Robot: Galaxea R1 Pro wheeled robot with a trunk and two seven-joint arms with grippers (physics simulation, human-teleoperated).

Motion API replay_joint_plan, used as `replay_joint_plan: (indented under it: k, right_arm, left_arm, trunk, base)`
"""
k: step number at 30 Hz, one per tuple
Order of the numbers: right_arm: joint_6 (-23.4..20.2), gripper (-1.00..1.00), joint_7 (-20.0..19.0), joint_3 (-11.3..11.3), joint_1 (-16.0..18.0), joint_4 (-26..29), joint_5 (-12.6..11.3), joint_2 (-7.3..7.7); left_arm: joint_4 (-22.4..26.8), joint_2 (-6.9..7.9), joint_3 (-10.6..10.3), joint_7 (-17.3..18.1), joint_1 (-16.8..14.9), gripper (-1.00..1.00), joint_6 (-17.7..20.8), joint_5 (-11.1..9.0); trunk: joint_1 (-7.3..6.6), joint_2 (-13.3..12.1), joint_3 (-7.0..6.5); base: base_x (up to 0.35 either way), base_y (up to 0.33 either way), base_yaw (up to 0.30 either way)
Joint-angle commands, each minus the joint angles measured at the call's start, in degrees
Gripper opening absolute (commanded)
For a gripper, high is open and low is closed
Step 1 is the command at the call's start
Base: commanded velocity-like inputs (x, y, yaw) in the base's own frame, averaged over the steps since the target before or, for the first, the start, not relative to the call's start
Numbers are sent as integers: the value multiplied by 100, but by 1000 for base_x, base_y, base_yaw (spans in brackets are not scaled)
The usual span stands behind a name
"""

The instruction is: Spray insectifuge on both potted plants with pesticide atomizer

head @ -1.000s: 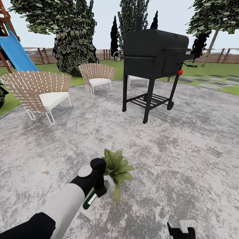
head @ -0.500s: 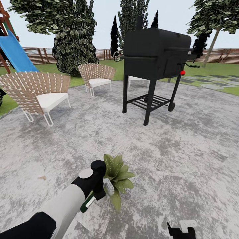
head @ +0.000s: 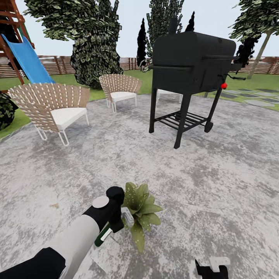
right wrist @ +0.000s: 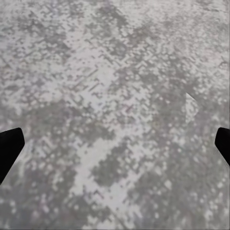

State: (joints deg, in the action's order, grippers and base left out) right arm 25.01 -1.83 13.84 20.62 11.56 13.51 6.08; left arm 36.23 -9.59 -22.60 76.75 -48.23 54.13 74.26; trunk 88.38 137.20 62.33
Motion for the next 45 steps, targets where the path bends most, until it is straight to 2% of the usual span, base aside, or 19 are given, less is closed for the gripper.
replay_joint_plan:
  k: [1, 9, 21, 28, 31, 34, 36, 39, 45]
  right_arm:
    - [21, 100, -19, 49, 4, -5, 47, -2]
    - [21, 100, -19, 49, 4, -5, 47, -2]
    - [21, 100, -28, 42, 4, -4, 55, -18]
    - [21, 100, -28, 40, 4, -5, 55, -19]
    - [21, 100, -26, 40, 4, -5, 55, -9]
    - [21, 100, -25, 40, 4, -3, 55, -6]
    - [21, 100, -28, 40, 4, 4, 55, -57]
    - [20, 100, -28, 40, 4, -1, 55, -58]
    - [21, 100, -28, 40, 4, -5, 55, -54]
  left_arm:
    - [6, 0, -8, 60, -3, -100, 54, 52]
    - [-35, 1, -8, 60, -3, -100, 54, 48]
    - [-72, 24, -16, -1, 16, -100, 45, 51]
    - [-90, 201, 16, -64, 422, -100, 42, 52]
    - [-104, 224, 45, -405, 489, -100, 44, 25]
    - [-138, 221, 71, -486, 526, -100, 49, -13]
    - [-82, 212, 258, -507, 531, -100, 134, -19]
    - [-159, 348, 278, -532, 756, -100, 127, -23]
    - [-5, 299, 286, -546, 781, -100, 132, -26]
  trunk:
    - [0, 2, 5]
    - [0, 2, 5]
    - [0, 2, 5]
    - [0, 2, 5]
    - [0, 2, 5]
    - [0, 2, 5]
    - [0, 2, 5]
    - [0, 2, 5]
    - [0, 2, 5]
  base:
    - [59, -32, 1]
    - [25, -122, 0]
    - [-225, -94, 0]
    - [-12, 0, 0]
    - [0, 0, 0]
    - [0, 0, 0]
    - [0, 0, 0]
    - [0, 0, 0]
    - [0, 0, 0]
